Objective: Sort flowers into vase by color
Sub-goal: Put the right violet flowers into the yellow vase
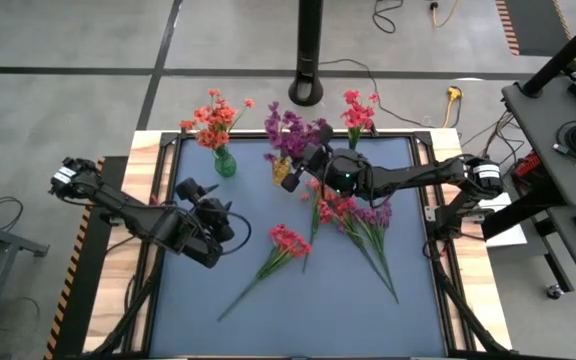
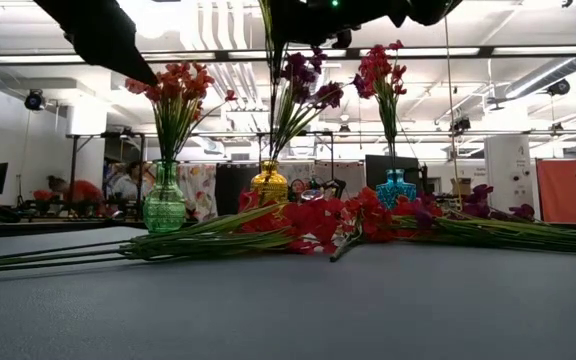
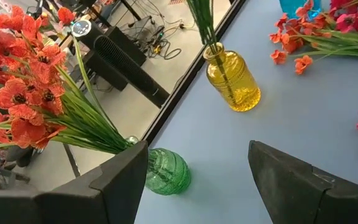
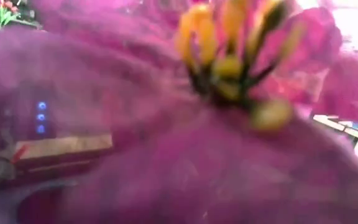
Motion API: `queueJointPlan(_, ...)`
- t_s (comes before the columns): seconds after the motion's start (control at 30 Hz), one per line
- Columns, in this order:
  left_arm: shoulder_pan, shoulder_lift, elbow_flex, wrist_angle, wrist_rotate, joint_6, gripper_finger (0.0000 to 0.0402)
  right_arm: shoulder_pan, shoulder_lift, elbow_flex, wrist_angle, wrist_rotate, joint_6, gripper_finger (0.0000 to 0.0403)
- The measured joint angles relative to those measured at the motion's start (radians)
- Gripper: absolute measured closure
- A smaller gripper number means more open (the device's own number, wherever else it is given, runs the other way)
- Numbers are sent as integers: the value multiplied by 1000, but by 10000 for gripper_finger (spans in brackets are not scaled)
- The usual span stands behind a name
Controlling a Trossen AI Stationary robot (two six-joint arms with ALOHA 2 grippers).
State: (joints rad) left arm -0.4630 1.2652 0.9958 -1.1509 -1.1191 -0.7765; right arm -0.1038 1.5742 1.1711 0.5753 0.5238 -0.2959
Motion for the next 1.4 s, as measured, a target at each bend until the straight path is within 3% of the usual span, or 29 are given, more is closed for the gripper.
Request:
queueJointPlan(0.23,19,0,-4,6,-1,3,141,-28,5,-8,-1,-29,75,385)
queueJointPlan(1.4,21,0,-4,7,-35,8,141,-34,21,-2,-28,-34,147,385)
